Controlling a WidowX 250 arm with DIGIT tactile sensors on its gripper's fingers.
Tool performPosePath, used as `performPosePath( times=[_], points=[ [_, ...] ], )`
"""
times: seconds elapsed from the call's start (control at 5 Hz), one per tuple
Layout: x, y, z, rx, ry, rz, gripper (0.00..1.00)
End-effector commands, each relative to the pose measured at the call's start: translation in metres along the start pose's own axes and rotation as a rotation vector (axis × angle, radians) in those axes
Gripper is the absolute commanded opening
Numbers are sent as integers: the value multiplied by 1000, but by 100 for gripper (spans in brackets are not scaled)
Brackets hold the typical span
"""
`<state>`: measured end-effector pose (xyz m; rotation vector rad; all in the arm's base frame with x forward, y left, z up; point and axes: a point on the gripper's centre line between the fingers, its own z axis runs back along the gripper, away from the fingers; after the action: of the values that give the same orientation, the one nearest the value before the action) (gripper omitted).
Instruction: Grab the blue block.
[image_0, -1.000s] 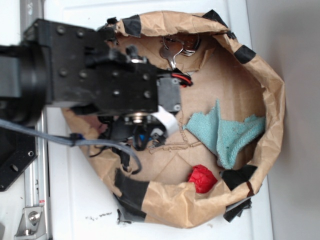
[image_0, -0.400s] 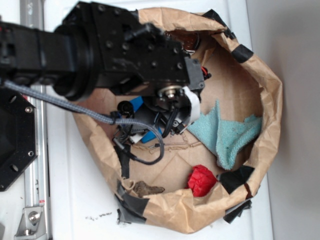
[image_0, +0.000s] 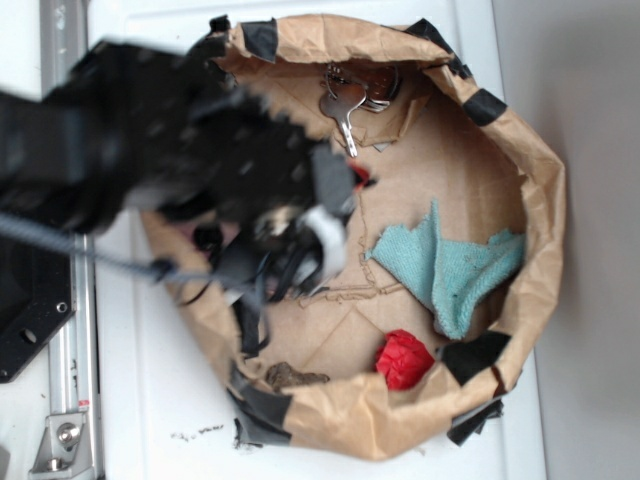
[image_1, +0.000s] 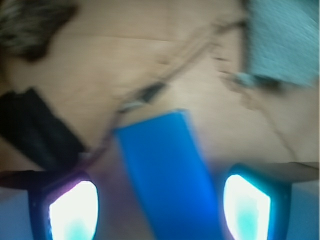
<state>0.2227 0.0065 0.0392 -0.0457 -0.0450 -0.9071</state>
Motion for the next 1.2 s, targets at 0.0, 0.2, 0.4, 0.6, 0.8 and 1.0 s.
performPosePath(
  times=[0.0,0.2,0.4,0.6,0.8,1.0],
  points=[
    [20,-23,-21,34,28,-80,100],
    [26,-21,-30,37,43,-76,100],
    [25,-9,-34,40,39,-48,100],
    [23,-3,-36,34,38,-36,100],
    [20,5,-34,29,29,-24,100],
    [17,10,-36,26,37,5,0]
  ],
)
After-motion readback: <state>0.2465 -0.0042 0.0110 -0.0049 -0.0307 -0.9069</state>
